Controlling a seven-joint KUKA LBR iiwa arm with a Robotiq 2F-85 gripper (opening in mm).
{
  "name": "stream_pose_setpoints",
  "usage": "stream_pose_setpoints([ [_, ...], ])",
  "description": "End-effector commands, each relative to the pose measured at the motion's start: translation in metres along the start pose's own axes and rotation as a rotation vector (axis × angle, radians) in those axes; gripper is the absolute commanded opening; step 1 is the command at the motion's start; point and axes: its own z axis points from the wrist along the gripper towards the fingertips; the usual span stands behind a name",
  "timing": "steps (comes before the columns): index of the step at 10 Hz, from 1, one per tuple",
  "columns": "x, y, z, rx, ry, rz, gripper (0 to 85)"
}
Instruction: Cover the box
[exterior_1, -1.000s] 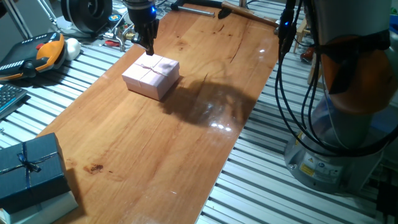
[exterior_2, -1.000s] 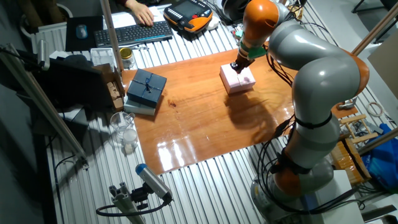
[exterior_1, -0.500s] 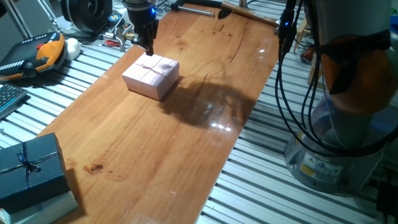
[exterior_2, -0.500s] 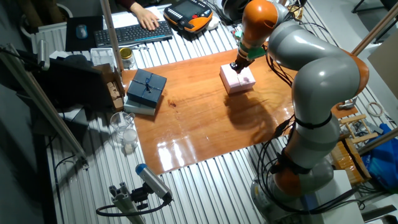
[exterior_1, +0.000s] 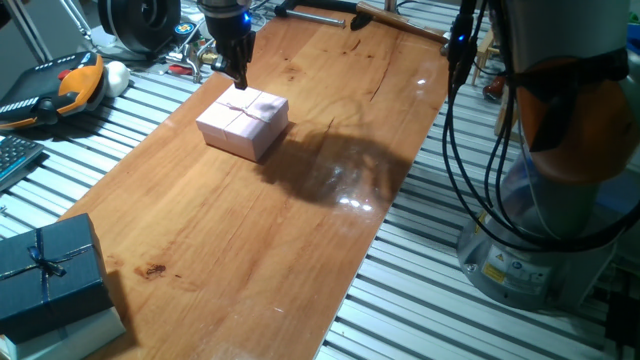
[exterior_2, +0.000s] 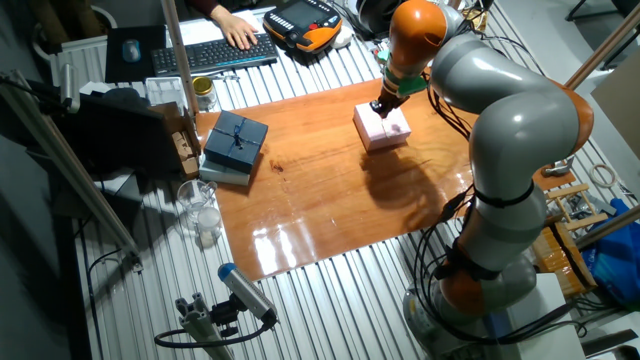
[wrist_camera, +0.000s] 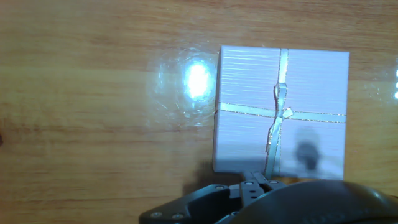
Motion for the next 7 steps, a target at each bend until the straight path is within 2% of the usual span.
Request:
stream_pose_setpoints([
  [1,0.0002,0.0001,-0.0001,0.000,0.000,0.000,0.0],
  [7,0.0004,0.0014,0.0002,0.005,0.000,0.004,0.0],
])
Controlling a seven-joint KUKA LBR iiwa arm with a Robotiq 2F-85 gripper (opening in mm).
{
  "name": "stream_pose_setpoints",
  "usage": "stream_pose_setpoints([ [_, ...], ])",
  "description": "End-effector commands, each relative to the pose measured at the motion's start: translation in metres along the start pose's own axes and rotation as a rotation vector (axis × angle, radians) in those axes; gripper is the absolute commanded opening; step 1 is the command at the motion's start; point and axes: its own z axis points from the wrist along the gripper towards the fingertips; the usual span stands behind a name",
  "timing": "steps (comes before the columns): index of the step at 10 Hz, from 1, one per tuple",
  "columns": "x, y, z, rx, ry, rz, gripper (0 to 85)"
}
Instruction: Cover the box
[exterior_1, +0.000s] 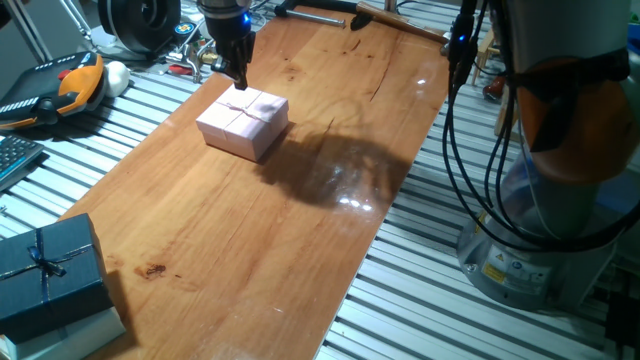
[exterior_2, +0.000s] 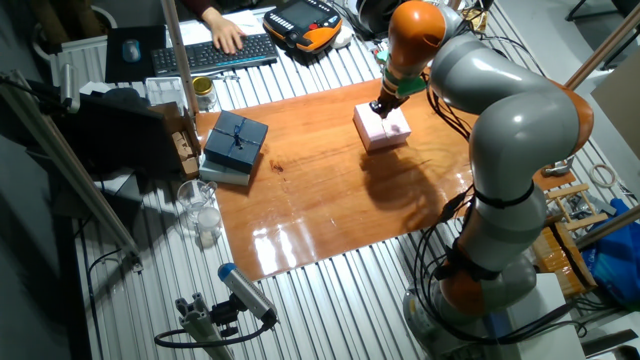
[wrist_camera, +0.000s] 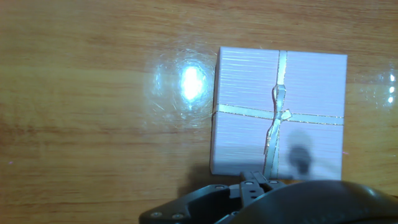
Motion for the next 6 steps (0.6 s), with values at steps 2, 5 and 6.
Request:
stream_pose_setpoints([
  [2,0.0003,0.0010,0.0003,0.000,0.002,0.002,0.0],
  [5,0.0003,0.0014,0.0005,0.000,0.000,0.003,0.0],
  [6,0.0003,0.0013,0.0005,0.003,-0.001,0.003,0.0],
])
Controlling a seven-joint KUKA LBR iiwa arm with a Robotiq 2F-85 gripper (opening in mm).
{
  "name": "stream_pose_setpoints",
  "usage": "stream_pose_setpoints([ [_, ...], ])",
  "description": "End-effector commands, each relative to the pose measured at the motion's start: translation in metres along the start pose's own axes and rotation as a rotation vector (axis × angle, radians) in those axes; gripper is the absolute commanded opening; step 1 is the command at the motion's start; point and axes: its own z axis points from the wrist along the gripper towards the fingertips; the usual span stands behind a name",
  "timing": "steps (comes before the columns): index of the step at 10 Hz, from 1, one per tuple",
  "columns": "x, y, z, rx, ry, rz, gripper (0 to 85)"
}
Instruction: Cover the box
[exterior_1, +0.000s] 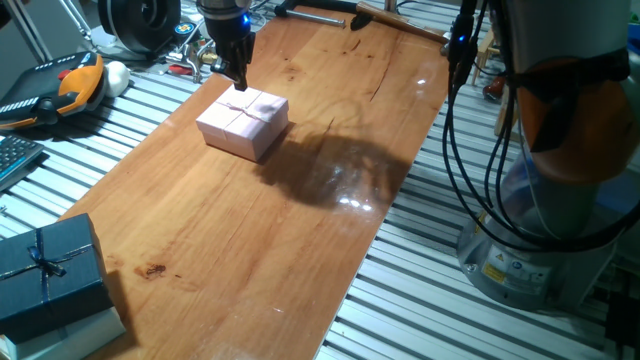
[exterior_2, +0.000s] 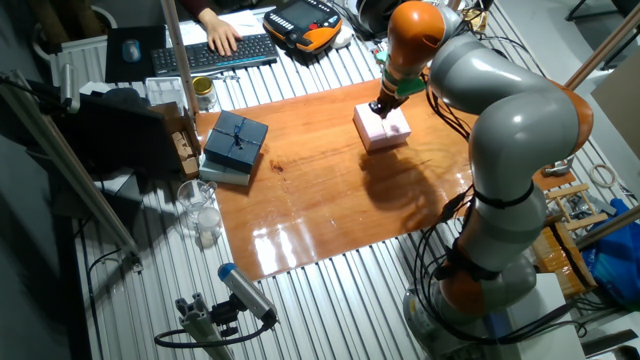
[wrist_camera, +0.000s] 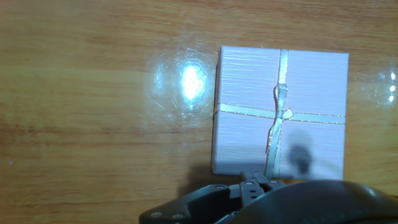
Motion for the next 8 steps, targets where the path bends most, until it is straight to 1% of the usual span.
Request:
stream_pose_setpoints([
  [1,0.0000,0.0000,0.0000,0.004,-0.002,0.001,0.0],
  [2,-0.0001,-0.0002,0.0002,0.011,-0.004,0.001,0.0],
  [4,-0.0003,-0.0005,0.0005,0.018,-0.010,0.001,0.0],
  [7,0.0002,-0.0005,0.0001,0.020,-0.012,0.003,0.0],
  [8,0.0002,-0.0005,0.0001,0.012,-0.012,0.018,0.0],
])
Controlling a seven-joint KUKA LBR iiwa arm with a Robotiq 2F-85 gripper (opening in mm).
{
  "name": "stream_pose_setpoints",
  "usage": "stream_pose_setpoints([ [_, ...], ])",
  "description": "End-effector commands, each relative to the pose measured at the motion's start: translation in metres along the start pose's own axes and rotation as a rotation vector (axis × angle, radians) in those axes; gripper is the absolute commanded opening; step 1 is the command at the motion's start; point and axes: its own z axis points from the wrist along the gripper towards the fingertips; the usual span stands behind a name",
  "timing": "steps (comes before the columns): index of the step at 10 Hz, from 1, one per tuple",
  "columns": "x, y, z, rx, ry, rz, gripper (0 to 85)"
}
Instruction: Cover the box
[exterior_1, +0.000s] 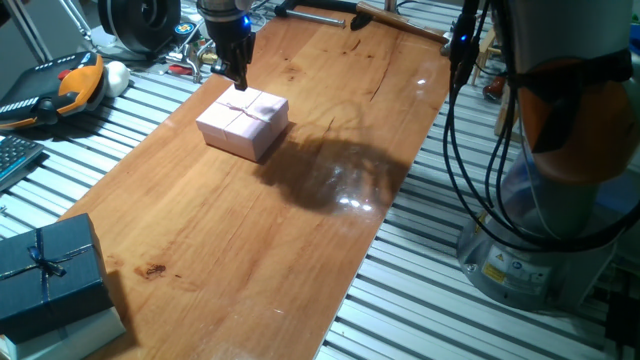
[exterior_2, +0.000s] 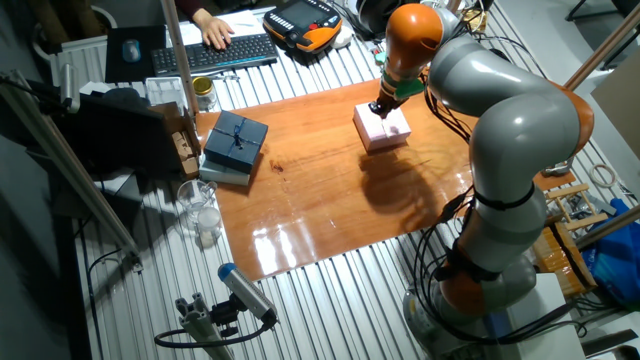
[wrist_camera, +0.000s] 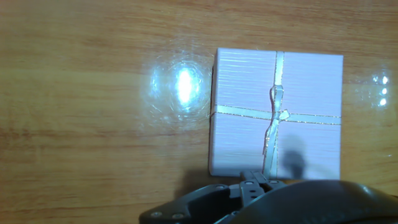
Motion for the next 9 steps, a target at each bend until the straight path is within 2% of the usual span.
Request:
stream_pose_setpoints([
  [1,0.0001,0.0000,0.0001,0.013,-0.005,0.002,0.0],
  [2,0.0001,0.0000,0.0001,0.029,-0.020,0.010,0.0],
  [3,0.0001,0.0000,0.0001,0.041,-0.022,0.020,0.0],
  [4,0.0001,0.0000,0.0001,0.032,-0.023,0.033,0.0],
  [6,0.0001,0.0000,0.0001,0.041,-0.015,0.048,0.0],
  [7,0.0001,0.0000,0.0001,0.028,0.004,0.049,0.0],
  [8,0.0001,0.0000,0.0001,0.021,0.043,0.051,0.0],
  [9,0.0001,0.0000,0.0001,0.019,0.064,0.050,0.0],
])
